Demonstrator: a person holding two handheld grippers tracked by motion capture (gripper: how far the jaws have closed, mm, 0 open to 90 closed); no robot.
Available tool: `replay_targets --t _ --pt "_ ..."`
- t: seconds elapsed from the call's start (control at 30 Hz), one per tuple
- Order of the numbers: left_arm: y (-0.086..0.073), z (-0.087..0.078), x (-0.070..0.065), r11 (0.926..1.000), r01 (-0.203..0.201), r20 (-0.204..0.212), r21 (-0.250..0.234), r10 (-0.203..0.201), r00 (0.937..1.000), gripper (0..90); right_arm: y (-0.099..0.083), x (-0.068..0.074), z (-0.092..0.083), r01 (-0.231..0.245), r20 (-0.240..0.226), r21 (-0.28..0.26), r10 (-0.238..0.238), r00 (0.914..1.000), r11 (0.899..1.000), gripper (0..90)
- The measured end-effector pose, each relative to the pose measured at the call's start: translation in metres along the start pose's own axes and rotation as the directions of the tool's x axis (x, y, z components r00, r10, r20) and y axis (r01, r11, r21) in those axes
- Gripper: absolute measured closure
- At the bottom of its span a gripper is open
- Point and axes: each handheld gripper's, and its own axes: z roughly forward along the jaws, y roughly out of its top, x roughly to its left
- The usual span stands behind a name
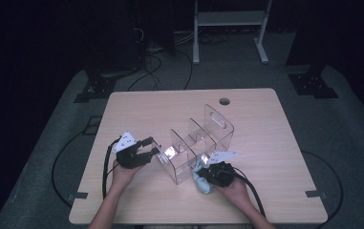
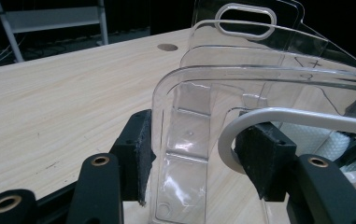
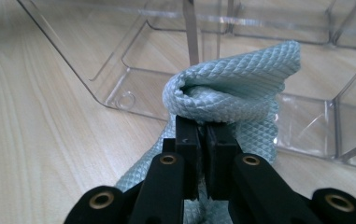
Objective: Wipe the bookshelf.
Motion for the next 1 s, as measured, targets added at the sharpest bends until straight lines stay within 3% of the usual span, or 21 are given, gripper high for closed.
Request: replay_targets --t 0.23,0.43,0.63,0.87,1.0 --pt "0.0 0.0 0.0 1.0 0.0 0.0 0.0 0.0 1.0 46.7 0.011 0.005 -0.02 0.008 -0.015 -0.076 -0.009 0.9998 0.997 85.6" --pt "0.0 0.0 0.0 1.0 -0.001 -0.002 -0.001 0.001 1.0 46.7 0.003 0.004 -0.006 -0.007 -0.027 -0.031 0.006 0.9996 0.999 85.7" --pt "0.0 0.0 0.0 1.0 0.0 -0.002 -0.004 0.0 1.0 46.7 0.011 0.006 -0.02 0.0 -0.029 -0.085 -0.002 0.9996 0.996 85.6" --pt "0.0 0.0 -0.001 1.0 -0.003 -0.007 -0.002 0.003 1.0 46.7 0.002 0.004 -0.005 -0.018 -0.047 -0.034 0.017 0.9987 0.999 85.6" --pt "0.0 0.0 -0.001 1.0 0.001 -0.013 0.0 -0.001 0.9999 46.4 0.004 0.003 -0.01 -0.019 -0.053 -0.049 0.016 0.9984 0.999 85.6"
